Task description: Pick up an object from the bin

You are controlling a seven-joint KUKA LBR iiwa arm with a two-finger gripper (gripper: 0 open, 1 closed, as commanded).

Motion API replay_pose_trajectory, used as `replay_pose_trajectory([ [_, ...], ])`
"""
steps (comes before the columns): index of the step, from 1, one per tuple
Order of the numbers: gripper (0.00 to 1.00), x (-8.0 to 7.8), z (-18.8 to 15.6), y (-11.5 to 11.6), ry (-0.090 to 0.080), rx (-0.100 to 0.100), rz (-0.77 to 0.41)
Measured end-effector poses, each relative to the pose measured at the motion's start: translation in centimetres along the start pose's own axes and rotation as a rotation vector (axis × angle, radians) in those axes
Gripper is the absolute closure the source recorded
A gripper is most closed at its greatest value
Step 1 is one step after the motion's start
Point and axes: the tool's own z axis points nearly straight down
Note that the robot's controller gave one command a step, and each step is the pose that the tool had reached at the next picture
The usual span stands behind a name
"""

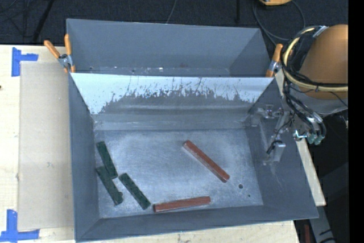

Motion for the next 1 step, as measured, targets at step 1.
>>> replay_pose_trajectory([
  [1, 0.00, -1.00, 16.02, 4.66, 0.001, -0.001, 0.242],
])
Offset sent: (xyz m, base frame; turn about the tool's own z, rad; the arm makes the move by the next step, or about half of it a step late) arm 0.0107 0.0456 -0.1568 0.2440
